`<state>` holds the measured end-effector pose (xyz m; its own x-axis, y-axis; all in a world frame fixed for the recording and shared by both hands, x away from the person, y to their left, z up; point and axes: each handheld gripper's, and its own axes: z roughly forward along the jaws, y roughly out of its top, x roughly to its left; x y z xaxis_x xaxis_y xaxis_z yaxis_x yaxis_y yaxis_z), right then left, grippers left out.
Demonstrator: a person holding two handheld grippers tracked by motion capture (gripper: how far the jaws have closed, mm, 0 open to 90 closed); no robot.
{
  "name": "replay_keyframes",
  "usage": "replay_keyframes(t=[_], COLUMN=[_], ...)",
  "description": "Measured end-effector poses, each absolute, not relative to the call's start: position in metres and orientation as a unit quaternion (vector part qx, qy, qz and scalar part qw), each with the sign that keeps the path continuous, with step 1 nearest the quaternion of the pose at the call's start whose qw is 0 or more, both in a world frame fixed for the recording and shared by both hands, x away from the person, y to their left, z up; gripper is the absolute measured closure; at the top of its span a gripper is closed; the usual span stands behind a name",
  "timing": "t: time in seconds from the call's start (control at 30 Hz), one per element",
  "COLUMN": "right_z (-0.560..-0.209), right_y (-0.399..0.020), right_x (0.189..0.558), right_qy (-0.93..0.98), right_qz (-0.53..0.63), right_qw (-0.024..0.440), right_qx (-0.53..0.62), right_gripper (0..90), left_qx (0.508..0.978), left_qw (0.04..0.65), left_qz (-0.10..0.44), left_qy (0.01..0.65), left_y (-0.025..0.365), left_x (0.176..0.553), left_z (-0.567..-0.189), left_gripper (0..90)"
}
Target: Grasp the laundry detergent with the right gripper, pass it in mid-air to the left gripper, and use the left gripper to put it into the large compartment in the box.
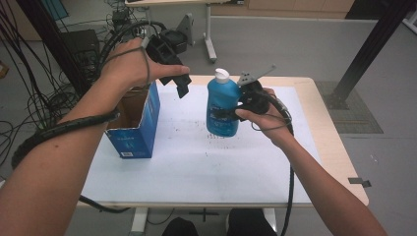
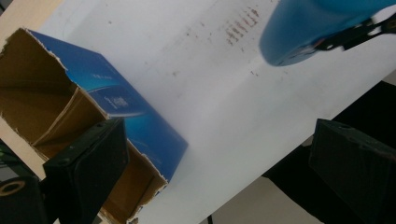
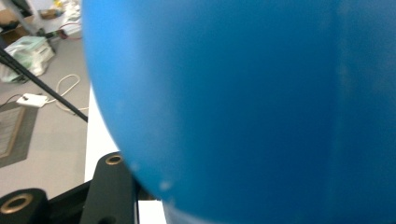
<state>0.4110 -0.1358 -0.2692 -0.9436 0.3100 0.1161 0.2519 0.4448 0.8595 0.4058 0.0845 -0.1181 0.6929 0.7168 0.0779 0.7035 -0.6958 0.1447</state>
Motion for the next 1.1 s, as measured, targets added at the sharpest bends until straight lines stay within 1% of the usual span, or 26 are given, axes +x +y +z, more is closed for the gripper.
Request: replay_keyframes(t=[0.33, 0.47, 0.97, 1.1], right_z=[-0.264, -0.263, -0.266, -0.267], right_y=[-0.091, -0.079, -0.052, -0.049], right_x=[0.42, 0.419, 0.408, 0.407], right_qy=[0.855, 0.856, 0.861, 0.861], right_qz=[0.504, 0.505, 0.503, 0.503], right_qw=[-0.005, -0.009, -0.048, -0.052], right_qx=[0.124, 0.107, 0.055, 0.047], right_gripper=[44.0, 44.0, 44.0, 43.9], left_qx=[0.938, 0.945, 0.968, 0.971], left_qw=[0.044, 0.04, 0.02, 0.027], left_qz=[0.063, 0.056, 0.038, 0.029], left_qy=[0.338, 0.319, 0.249, 0.236], left_y=[0.086, 0.086, 0.078, 0.077], left_x=[0.398, 0.395, 0.388, 0.388], left_z=[-0.1, -0.098, -0.104, -0.106], left_gripper=[5.3, 5.2, 5.1, 4.8])
